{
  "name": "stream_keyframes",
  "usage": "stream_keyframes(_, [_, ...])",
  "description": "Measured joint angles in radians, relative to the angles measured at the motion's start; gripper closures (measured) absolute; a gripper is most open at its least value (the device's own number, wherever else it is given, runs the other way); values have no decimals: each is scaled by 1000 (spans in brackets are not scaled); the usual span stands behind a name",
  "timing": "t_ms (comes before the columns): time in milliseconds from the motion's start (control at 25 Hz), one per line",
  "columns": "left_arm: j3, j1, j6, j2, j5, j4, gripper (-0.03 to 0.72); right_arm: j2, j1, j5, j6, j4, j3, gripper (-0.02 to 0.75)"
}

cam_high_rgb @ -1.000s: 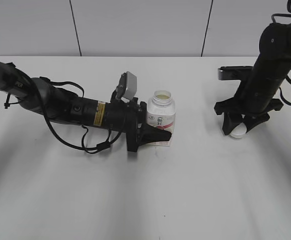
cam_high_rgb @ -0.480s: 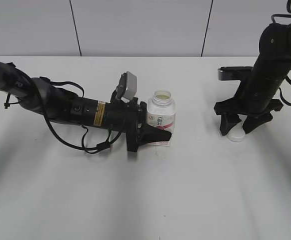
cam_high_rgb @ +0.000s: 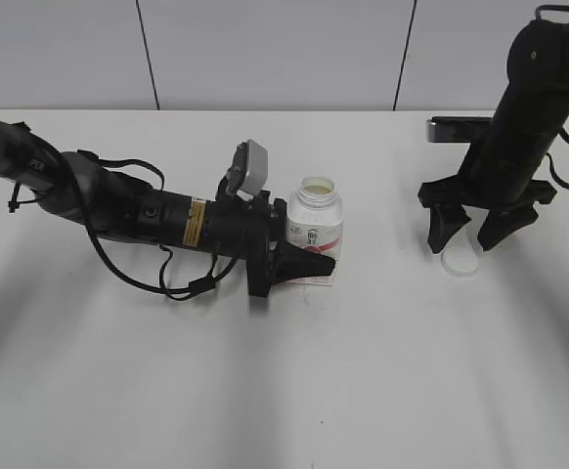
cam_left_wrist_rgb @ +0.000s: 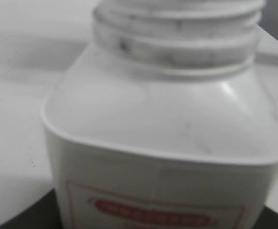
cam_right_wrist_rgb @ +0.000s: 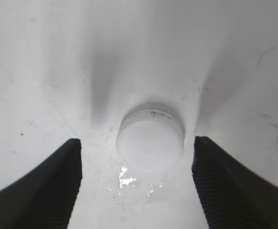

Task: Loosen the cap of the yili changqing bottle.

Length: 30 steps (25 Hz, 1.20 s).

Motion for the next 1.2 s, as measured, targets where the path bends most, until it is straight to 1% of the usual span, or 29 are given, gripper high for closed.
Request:
stream_keyframes(200, [0,0,0,0,-1,0,294,0,0,105,0,-18,-103,173])
stream_keyframes(320, [0,0,0,0,-1,-2,284,0,0,142,0,-19,-150,173])
stream_keyframes(440, [0,0,0,0,-1,-4,245,0,0,156,0,-19,-176,173])
stream_keyframes(560, [0,0,0,0,-11,-12,190,0,0,168,1,-19,-189,173])
stream_keyframes(680, [0,0,0,-4,-22,-12,167,0,0,170,1,-19,-191,173])
stream_keyframes(880, [0,0,-17,-39,-27,-5,160,0,0,171,1,-19,-191,173])
stream_keyframes(1200, [0,0,-53,-101,-44,41,160,0,0,191,1,-27,-192,173])
